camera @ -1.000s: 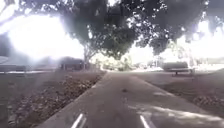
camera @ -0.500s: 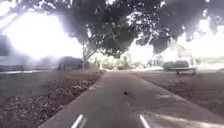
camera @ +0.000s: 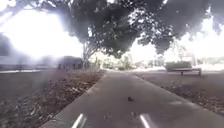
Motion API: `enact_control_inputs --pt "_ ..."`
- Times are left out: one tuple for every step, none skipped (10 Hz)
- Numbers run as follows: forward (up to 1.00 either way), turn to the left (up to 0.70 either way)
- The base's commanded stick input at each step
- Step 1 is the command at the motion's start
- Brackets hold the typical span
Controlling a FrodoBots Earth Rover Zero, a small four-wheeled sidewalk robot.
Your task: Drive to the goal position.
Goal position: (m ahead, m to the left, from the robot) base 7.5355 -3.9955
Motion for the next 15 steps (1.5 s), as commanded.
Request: enact_control_inputs --pt "0.70 0.00" --pt "0.70 0.00" --pt "0.70 0.00" --pt "0.70 -0.07" --pt "0.70 -0.18" --pt "0.70 -0.12" --pt "0.70 -0.06" --pt "0.70 0.00" --pt "0.70 0.00" --pt "0.70 0.00" --pt "0.70 0.00" --pt "0.70 0.00" --pt "0.70 -0.15" --pt "0.70 -0.16" --pt "0.70 -0.01"
